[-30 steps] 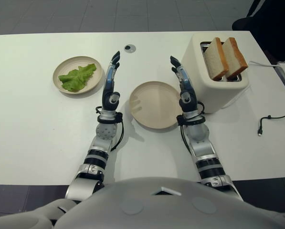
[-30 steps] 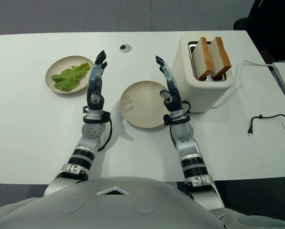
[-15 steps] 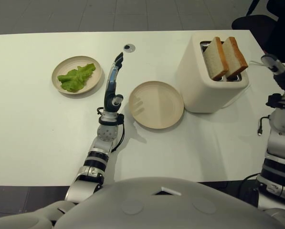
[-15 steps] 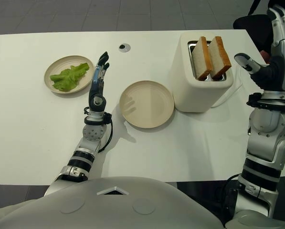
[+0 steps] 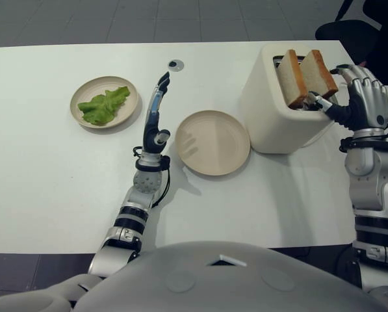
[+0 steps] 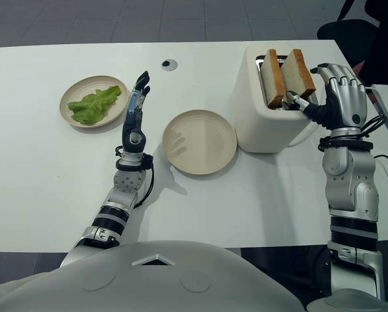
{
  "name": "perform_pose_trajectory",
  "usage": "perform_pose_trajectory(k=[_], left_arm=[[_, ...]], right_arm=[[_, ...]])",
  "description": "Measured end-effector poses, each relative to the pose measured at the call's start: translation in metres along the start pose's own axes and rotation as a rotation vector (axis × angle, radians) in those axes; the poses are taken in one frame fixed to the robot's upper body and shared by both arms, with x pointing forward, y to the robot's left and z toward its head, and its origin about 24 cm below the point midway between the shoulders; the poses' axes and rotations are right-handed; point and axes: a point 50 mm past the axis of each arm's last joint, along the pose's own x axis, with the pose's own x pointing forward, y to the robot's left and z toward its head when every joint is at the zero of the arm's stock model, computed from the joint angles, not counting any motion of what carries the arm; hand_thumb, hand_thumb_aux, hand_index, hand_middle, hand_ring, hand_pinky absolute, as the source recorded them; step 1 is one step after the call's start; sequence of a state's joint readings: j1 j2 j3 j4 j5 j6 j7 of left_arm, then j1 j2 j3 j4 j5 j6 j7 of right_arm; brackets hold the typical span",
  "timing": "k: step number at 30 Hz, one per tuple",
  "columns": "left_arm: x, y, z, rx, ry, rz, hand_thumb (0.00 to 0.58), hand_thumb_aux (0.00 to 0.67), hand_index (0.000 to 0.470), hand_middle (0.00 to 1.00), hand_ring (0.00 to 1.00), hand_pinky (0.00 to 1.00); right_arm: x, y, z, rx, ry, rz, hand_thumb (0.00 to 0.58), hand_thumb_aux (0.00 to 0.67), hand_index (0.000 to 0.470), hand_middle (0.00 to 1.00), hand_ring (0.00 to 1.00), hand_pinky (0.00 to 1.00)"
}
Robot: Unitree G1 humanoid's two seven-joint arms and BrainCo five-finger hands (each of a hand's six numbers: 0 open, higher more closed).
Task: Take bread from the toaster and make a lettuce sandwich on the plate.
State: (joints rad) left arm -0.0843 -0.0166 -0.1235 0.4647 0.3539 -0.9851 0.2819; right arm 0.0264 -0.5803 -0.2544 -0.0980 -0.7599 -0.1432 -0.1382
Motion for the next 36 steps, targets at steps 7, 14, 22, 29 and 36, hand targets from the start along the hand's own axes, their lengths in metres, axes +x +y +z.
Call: perform_pose_trajectory(k=[7, 14, 22, 29, 36], left_arm=[[0.0, 0.0, 0.0, 0.002, -0.001, -0.005, 0.0, 0.0, 0.0, 0.0, 0.0, 0.0], [0.0, 0.002, 0.0, 0.005, -0.004, 0.003, 0.0, 0.0, 0.0, 0.0, 0.0, 0.0], [0.001, 0.007, -0.002, 0.017, 0.007, 0.055, 0.0, 0.0, 0.0, 0.0, 0.0, 0.0], [-0.009, 0.063, -0.005, 0.407, 0.0, 0.095, 0.0, 0.0, 0.0, 0.0, 0.0, 0.0], [-0.006, 0.113, -0.018, 0.776, 0.082, 0.019, 0.0, 0.0, 0.0, 0.0, 0.0, 0.0]], right_arm=[[-0.002, -0.03, 0.029, 0.087, -0.141, -0.299, 0.58, 0.67, 0.47, 1.0, 1.0, 1.0], [-0.022, -0.058, 0.075, 0.562, -0.39, -0.639, 0.58, 0.67, 0.47, 1.0, 1.0, 1.0], [-0.031, 0.042, 0.126, 1.142, -0.392, 0.195, 0.58, 0.67, 0.47, 1.0, 1.0, 1.0], [-0.045, 0.09, 0.127, 0.872, -0.407, 0.377, 0.58, 0.67, 0.47, 1.0, 1.0, 1.0], [-0.056, 0.093, 0.145, 0.855, -0.54, 0.493, 0.58, 0.67, 0.47, 1.0, 1.0, 1.0]])
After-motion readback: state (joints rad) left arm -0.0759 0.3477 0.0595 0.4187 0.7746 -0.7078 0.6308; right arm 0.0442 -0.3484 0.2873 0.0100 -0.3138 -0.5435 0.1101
